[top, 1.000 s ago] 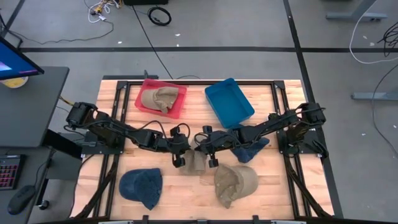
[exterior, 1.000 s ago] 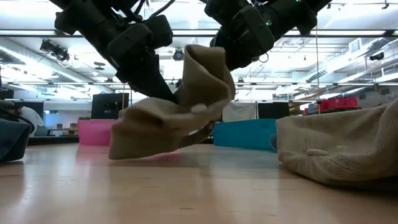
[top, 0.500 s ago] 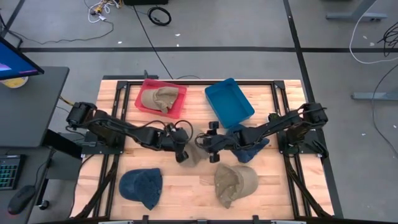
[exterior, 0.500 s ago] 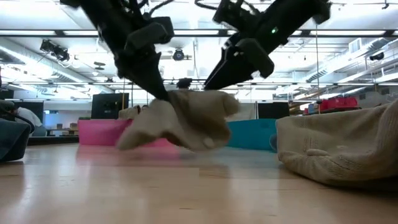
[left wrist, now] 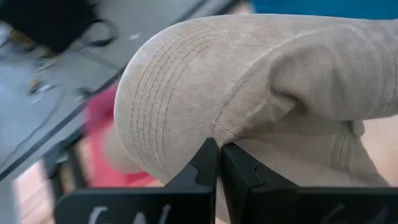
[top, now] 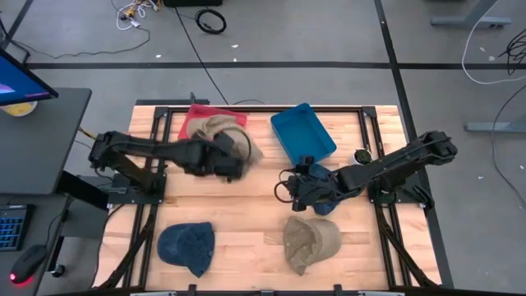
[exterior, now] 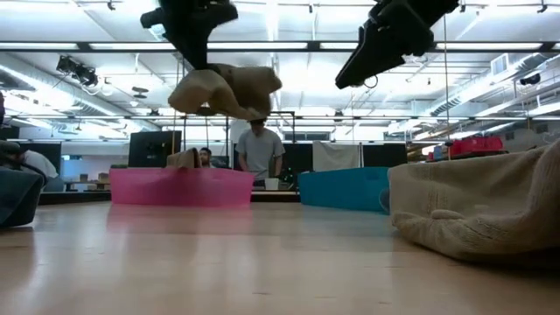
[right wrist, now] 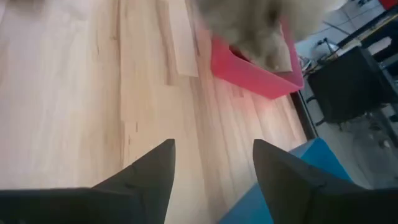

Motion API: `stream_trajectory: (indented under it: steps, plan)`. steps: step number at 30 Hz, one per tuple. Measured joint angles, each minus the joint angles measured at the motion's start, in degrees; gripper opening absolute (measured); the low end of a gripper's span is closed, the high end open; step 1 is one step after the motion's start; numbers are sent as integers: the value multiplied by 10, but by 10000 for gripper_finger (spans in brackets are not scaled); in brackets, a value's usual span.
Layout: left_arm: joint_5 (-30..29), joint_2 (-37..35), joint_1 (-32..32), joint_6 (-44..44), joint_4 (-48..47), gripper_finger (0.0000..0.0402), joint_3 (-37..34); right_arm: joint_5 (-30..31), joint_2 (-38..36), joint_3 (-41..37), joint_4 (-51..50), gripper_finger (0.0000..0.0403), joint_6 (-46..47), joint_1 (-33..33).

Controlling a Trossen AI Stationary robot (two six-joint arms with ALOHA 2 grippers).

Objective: Pick & Place hat
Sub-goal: Put the left brown cap into the red bin

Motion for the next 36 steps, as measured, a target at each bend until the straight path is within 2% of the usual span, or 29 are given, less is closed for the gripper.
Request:
stream_trajectory:
  steps: [11, 15, 21, 25, 31, 36]
  plan:
    - [-3, 0, 218, 16, -26, 13, 3, -9, 0, 0, -24, 210, 14, 3]
    - [34, 0, 271, 17, 38, 7, -35, -9, 0, 0, -34, 210, 31, 3]
    - [108, 1, 327, 36, 230, 13, -172, -9, 0, 0, -44, 210, 39, 3]
    - [120, 1, 360, 20, 338, 16, -242, -9, 0, 0, -45, 210, 40, 3]
    - [148, 1, 380, -23, 361, 18, -315, -9, 0, 0, -45, 210, 40, 3]
    - [152, 0, 384, -4, 365, 19, -339, -9, 0, 0, -45, 210, 39, 3]
